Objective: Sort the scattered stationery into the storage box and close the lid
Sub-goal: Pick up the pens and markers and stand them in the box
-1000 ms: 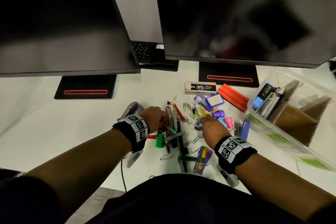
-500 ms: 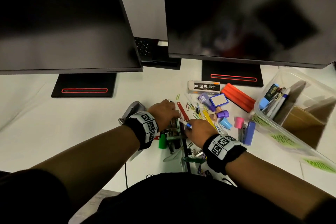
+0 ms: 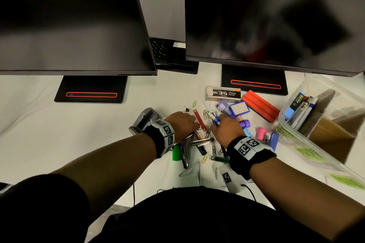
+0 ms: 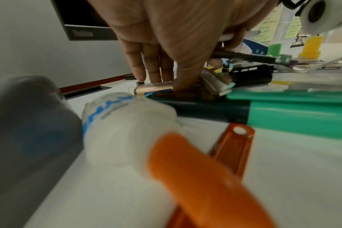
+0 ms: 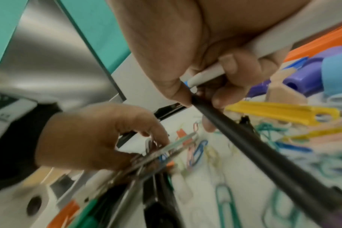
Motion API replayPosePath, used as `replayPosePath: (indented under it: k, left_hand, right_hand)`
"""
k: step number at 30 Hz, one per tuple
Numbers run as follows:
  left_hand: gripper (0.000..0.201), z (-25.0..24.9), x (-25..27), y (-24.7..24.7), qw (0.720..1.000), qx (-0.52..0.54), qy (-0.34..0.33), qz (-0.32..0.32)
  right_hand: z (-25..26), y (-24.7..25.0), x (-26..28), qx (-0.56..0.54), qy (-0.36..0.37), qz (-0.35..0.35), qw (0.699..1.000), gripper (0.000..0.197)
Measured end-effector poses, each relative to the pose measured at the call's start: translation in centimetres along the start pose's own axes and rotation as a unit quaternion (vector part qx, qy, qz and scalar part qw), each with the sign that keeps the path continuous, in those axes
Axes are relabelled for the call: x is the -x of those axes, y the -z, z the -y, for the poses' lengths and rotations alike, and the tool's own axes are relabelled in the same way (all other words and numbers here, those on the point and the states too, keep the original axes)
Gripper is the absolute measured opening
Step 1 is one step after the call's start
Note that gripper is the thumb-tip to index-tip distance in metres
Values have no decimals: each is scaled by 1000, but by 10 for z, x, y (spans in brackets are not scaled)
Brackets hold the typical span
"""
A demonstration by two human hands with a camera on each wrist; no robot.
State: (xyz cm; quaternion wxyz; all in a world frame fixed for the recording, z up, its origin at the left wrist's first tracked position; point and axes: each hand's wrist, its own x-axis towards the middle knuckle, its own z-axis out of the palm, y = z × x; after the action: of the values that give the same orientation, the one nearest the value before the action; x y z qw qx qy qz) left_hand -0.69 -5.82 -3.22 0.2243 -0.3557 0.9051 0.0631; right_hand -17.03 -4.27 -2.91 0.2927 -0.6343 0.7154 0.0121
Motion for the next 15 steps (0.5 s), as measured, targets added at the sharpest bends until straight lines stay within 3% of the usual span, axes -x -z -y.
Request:
replayPosePath:
  k: [6, 10, 15]
  left_hand:
    - [48, -4, -3, 10, 998, 47, 21, 21]
    - [42, 5, 3, 16, 997, 61, 47, 16]
    - [33, 20, 17, 19, 985, 109, 131, 25]
  right_hand:
    - [-4, 14, -5, -60, -10, -18, 998, 30]
    - [0, 9, -6, -46, 13, -9, 999, 13]
    - [3, 7, -11, -49, 18, -20, 998, 24]
